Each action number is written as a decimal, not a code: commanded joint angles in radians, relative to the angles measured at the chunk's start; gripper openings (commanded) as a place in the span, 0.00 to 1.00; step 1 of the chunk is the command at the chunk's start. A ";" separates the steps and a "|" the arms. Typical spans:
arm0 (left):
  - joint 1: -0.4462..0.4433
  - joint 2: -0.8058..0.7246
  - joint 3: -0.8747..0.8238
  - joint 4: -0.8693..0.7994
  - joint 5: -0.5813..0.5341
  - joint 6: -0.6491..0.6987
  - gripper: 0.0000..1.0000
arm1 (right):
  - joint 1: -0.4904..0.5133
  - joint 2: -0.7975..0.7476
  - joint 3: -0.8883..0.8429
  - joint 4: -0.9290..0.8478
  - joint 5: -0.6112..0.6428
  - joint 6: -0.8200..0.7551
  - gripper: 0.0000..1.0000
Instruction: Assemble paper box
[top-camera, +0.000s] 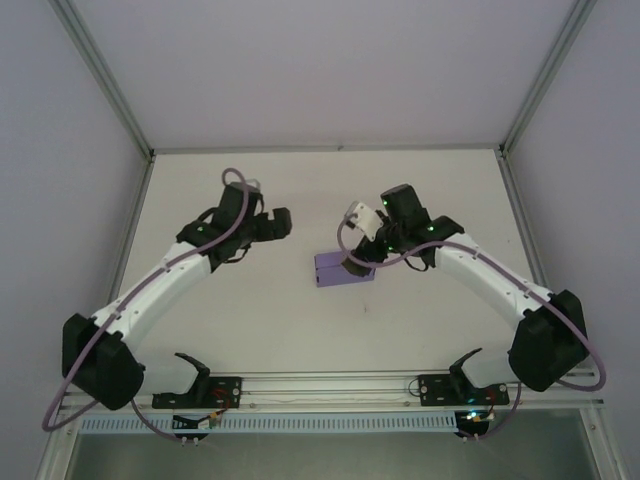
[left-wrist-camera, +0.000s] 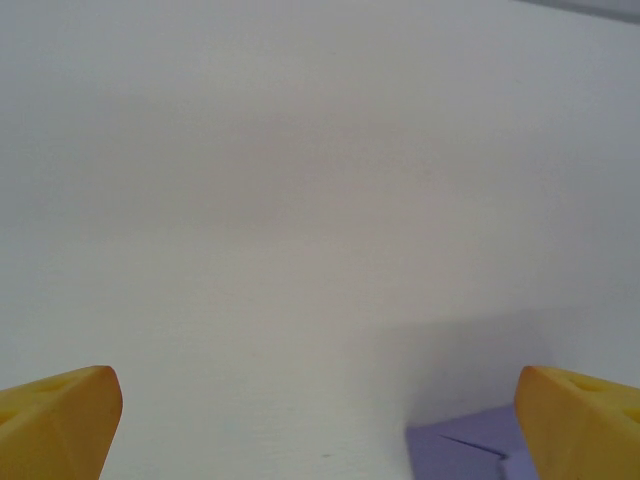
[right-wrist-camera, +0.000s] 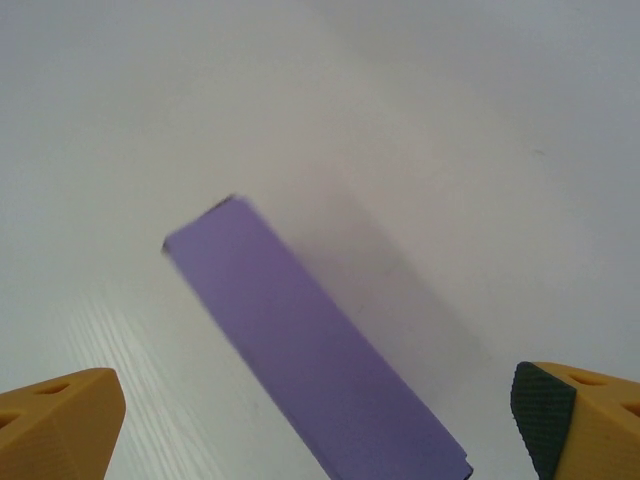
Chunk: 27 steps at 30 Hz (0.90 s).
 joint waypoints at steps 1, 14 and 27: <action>0.037 -0.071 -0.076 -0.060 -0.044 -0.023 1.00 | 0.016 0.053 0.043 -0.124 -0.043 -0.410 1.00; 0.054 -0.184 -0.223 -0.083 -0.072 -0.073 1.00 | 0.104 0.375 0.323 -0.390 0.173 -0.615 0.90; 0.054 -0.205 -0.236 -0.073 -0.086 -0.062 1.00 | 0.134 0.400 0.213 -0.126 0.336 -0.565 0.61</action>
